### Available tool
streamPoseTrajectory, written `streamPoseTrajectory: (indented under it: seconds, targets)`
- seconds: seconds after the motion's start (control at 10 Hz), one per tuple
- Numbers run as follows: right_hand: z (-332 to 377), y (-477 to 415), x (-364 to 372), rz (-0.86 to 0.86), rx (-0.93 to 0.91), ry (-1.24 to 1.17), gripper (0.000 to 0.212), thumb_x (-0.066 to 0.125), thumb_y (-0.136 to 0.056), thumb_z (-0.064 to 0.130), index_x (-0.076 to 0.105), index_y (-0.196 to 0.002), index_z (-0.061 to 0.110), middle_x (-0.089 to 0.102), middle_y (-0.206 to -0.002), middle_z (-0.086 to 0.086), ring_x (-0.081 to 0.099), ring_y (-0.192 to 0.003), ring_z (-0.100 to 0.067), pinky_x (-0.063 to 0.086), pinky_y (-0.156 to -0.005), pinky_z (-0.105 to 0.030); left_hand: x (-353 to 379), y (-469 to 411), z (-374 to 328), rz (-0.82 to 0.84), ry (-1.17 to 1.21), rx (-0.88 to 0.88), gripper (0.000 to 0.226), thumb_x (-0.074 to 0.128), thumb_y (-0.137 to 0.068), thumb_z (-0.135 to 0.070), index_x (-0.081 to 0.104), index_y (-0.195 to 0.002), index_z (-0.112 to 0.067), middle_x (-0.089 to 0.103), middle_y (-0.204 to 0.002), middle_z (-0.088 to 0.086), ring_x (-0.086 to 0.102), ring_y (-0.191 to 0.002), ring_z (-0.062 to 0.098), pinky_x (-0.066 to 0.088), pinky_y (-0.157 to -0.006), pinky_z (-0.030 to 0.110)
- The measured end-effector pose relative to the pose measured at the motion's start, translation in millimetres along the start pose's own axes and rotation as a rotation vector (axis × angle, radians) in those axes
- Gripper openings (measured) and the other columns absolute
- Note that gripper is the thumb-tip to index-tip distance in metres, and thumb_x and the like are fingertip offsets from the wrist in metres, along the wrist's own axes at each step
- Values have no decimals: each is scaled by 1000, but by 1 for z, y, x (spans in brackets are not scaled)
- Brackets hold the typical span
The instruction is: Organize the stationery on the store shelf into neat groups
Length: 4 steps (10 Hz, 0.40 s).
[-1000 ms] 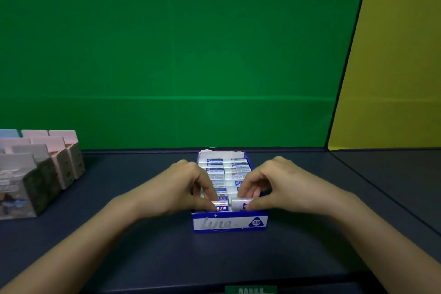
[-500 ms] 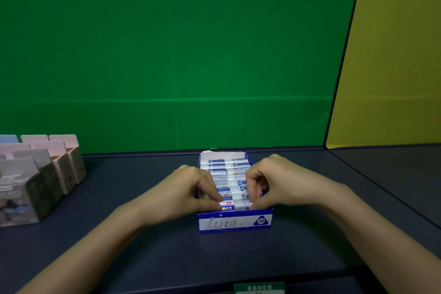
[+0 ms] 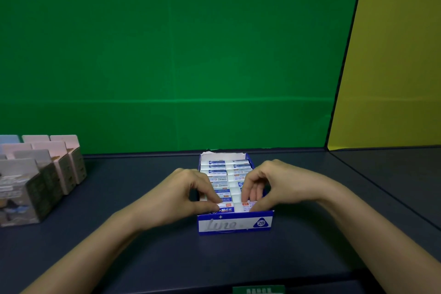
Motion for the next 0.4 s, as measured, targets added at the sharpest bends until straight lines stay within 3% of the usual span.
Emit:
streamPoseTrajectory:
  seconds: [0.1, 0.2, 0.3, 0.4]
  targets:
    - [-5, 5, -3, -98, -31, -7, 18, 74, -76, 25, 67, -92, 27, 64, -88, 9, 57, -78, -1, 46, -68, -10, -2, 5, 5, -52, -69, 0, 25, 68, -75, -41, 72, -97, -29, 65, -98, -18, 53, -98, -1, 42, -86, 16]
    - [-19, 21, -16, -393, -38, -77, 24, 68, -81, 31, 60, -104, 32, 58, -100, 9, 53, -85, -4, 42, -72, -12, -10, 18, 8, -190, -49, -6, 49, 52, -72, -60, 61, -111, -33, 55, -109, -24, 49, -108, -3, 41, -92, 16]
    - [-36, 37, -9, -461, 37, -193, 26, 59, -88, 29, 48, -110, 39, 51, -111, 18, 52, -93, 0, 43, -75, -9, -14, 35, 15, -262, -35, -53, 46, 45, -73, -61, 57, -110, -36, 55, -107, -24, 54, -104, -1, 46, -87, 21]
    - [-39, 58, 0, -469, 6, -203, 27, 57, -89, 26, 48, -109, 42, 52, -113, 25, 48, -101, 10, 42, -81, -8, -17, 58, 12, -349, -62, -47, 35, 44, -77, -57, 59, -102, -38, 55, -103, -25, 57, -98, -4, 46, -82, 20]
Point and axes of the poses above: each hand's wrist, its own y-axis away from the middle knuckle, its own x-axis out of the palm, z = x × y, the point moved 8 cm from there along -y, towards the middle knuckle
